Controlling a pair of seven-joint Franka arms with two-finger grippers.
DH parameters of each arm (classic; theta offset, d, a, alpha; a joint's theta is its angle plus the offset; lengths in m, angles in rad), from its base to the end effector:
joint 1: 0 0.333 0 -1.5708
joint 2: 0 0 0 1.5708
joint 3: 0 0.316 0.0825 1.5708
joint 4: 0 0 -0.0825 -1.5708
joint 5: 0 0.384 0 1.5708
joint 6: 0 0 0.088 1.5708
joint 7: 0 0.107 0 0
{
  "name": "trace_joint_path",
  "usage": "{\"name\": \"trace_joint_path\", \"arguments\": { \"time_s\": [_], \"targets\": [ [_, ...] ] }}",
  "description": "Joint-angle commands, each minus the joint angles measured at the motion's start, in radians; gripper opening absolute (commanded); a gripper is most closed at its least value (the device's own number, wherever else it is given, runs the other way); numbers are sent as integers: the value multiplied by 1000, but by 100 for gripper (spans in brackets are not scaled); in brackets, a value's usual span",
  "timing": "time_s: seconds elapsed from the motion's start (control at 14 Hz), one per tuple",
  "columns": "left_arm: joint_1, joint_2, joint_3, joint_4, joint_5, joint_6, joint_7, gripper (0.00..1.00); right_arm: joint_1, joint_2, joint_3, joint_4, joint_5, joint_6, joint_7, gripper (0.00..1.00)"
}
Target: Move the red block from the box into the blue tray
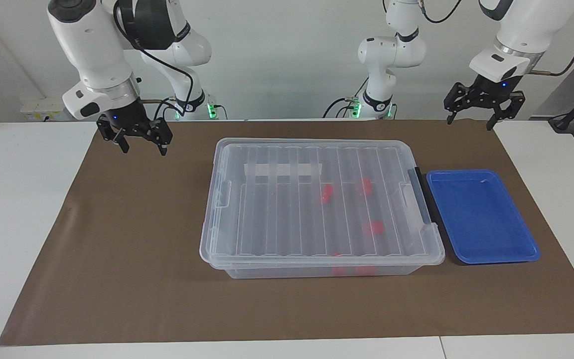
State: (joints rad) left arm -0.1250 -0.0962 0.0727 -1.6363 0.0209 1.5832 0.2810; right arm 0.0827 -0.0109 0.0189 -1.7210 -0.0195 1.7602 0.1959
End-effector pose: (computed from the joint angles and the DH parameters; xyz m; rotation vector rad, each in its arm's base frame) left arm 0.5252 -0.0233 0.6465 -3.0790 0.5179 -0.0640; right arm 0.5613 0.0555 0.5758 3.1255 -0.1425 0.0820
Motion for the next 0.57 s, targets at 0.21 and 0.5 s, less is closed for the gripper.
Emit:
{"name": "trace_joint_path", "arguments": {
  "time_s": [0.21, 0.5],
  "targets": [
    [-2, -8, 1, -7, 4, 0, -9, 100, 109, 17, 4, -111, 16, 185, 66, 100],
    [-1, -8, 1, -7, 4, 0, -9, 100, 138, 58, 4, -111, 16, 231, 96, 100]
  ]
}}
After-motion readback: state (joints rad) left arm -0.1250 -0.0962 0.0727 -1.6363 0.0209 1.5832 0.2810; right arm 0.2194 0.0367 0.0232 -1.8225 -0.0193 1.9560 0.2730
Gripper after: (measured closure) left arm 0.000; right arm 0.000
